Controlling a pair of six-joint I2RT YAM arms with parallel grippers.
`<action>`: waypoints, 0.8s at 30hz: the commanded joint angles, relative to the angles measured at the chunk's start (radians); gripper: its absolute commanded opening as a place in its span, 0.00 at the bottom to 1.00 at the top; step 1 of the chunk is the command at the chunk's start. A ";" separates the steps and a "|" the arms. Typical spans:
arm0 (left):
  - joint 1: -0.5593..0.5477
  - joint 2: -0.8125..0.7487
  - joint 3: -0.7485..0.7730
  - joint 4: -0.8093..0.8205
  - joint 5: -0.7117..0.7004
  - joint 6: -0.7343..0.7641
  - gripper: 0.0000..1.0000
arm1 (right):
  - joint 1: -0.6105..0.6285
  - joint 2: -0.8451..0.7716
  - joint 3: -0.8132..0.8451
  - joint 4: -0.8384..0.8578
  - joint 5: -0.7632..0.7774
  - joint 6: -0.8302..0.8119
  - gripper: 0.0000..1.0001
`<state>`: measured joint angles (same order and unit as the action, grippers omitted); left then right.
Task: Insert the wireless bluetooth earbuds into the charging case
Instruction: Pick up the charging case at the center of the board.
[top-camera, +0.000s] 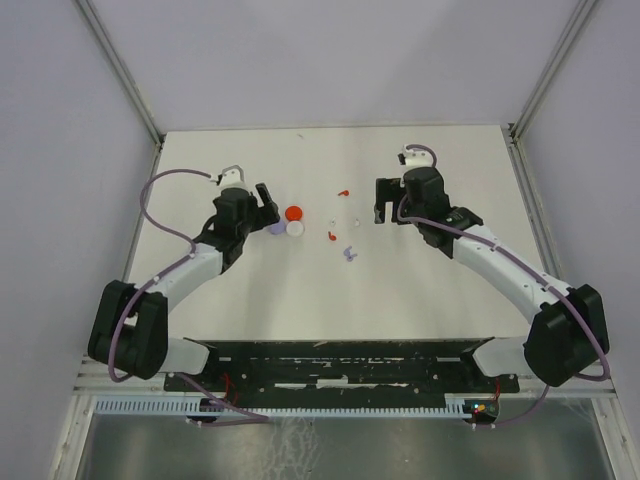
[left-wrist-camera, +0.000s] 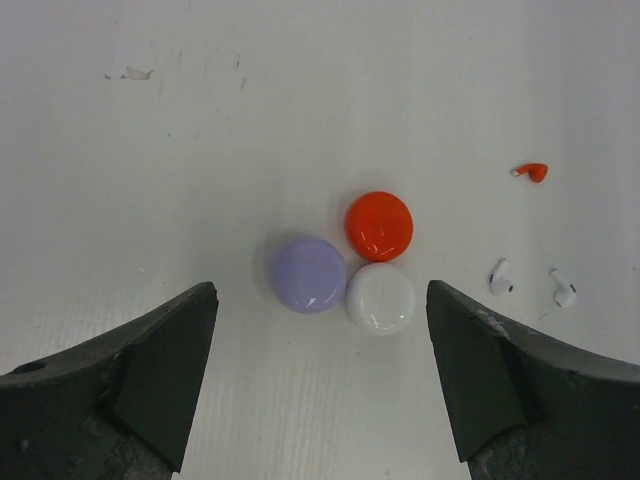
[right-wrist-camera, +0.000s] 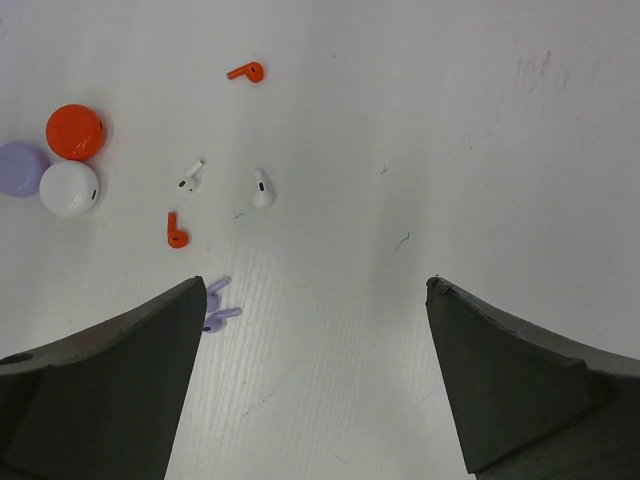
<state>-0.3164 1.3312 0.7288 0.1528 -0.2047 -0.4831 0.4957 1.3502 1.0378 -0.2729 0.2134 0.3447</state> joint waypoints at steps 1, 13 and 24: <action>-0.027 0.109 0.082 -0.040 -0.119 0.059 0.91 | 0.018 0.010 0.056 0.009 0.035 -0.021 0.99; -0.027 0.357 0.143 0.086 -0.001 -0.004 0.93 | 0.017 0.032 0.051 0.018 0.038 -0.042 0.99; -0.027 0.438 0.167 0.131 0.094 -0.021 0.93 | 0.017 0.073 0.059 0.032 0.021 -0.042 0.99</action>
<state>-0.3428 1.7508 0.8577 0.2253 -0.1532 -0.4709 0.5098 1.4162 1.0473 -0.2783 0.2291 0.3099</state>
